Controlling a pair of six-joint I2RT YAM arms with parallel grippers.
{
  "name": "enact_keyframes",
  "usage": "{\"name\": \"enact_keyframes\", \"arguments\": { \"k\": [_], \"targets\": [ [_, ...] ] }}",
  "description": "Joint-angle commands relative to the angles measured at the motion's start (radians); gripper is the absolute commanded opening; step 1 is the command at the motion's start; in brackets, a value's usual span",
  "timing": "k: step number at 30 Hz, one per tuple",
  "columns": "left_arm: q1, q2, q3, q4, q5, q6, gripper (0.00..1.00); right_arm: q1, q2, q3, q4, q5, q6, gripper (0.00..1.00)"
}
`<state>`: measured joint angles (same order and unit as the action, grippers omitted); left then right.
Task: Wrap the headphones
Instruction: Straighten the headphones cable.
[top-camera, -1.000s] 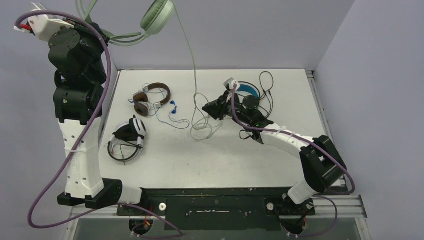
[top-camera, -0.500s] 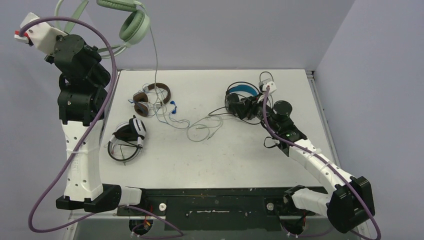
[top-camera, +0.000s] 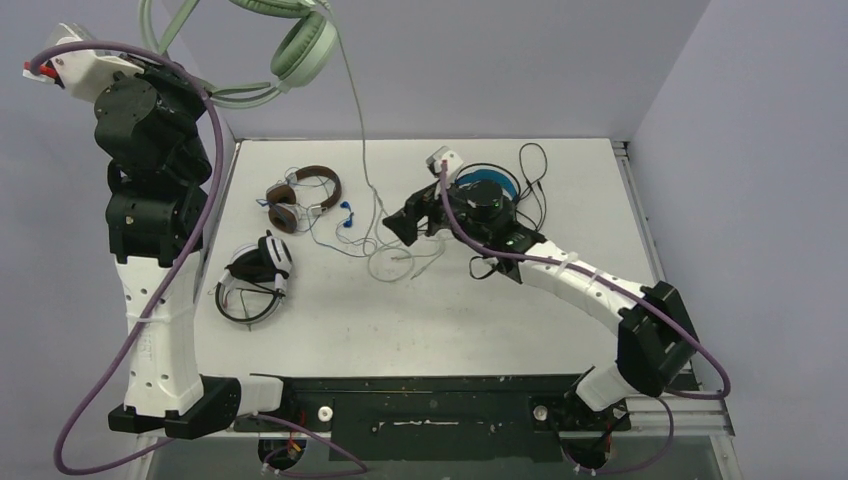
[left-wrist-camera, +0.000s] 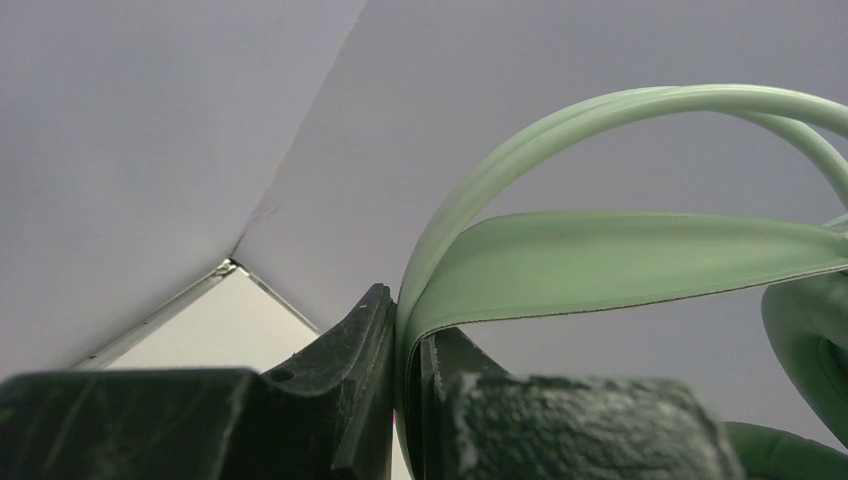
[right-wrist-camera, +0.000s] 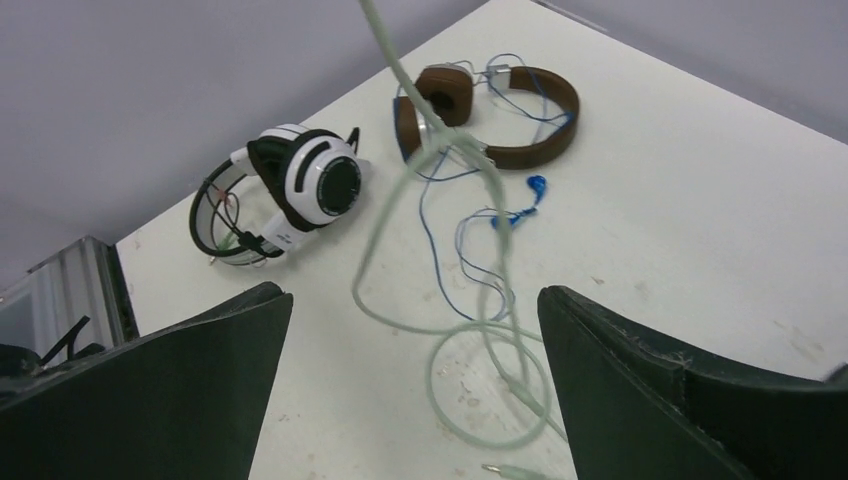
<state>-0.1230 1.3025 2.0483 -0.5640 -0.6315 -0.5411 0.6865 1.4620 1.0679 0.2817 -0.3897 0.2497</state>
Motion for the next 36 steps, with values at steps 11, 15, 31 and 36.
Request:
{"name": "enact_keyframes", "arguments": {
  "k": [11,15,31,36],
  "targets": [
    [0.002,-0.002,0.076,0.096,0.089,-0.089,0.00,0.033,0.184,0.186,0.004,0.135,0.079,0.00],
    [0.000,0.011,0.079,0.097,0.014,-0.050,0.00,0.006,0.101,0.098,-0.015,0.154,0.058,0.00],
    [0.007,-0.073,-0.221,0.696,-0.747,0.531,0.00,-0.849,-0.348,-0.059,-0.447,0.696,0.295,0.00],
    [0.008,-0.088,-0.272,0.760,-0.789,0.548,0.00,-0.909,-0.283,0.268,-0.588,0.914,0.224,0.00]
  ]
}}
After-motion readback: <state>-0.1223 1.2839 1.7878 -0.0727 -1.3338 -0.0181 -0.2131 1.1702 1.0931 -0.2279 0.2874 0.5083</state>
